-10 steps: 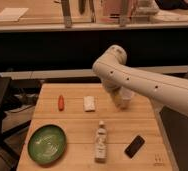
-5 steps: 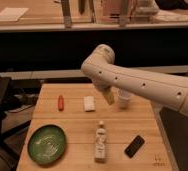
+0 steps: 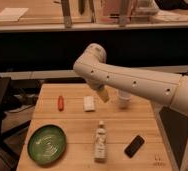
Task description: Place the pepper in the ceramic cup
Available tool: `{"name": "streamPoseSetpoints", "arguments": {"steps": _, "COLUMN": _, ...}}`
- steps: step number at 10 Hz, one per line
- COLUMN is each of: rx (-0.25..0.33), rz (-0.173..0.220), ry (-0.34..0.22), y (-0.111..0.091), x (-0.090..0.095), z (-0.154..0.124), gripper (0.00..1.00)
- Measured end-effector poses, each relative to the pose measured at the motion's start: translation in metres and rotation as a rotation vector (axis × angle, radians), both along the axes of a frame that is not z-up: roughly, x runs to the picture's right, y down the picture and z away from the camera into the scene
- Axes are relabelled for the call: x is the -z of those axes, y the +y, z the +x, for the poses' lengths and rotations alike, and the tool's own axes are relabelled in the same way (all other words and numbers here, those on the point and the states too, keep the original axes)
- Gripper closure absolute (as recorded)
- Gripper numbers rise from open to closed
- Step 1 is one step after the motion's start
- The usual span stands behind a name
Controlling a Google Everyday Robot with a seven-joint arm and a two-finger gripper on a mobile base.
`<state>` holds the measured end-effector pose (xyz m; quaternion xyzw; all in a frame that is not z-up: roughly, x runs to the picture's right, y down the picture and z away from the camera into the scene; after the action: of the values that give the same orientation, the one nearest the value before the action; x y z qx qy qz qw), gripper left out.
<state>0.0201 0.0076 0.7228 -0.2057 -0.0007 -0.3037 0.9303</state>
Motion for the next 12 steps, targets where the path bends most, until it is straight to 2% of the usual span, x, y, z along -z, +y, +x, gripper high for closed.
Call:
{"name": "streamPoseSetpoints", "arguments": {"steps": 1, "rx": 0.022, "rz": 0.007, "ry": -0.020, "y": -0.003, "x": -0.003, "z": -0.018, "gripper": 0.20}}
{"name": "streamPoseSetpoints", "arguments": {"steps": 12, "rx": 0.153, "rz": 0.032, "ry": -0.131, "y": -0.016, "x": -0.032, "z": -0.091, "gripper": 0.20}}
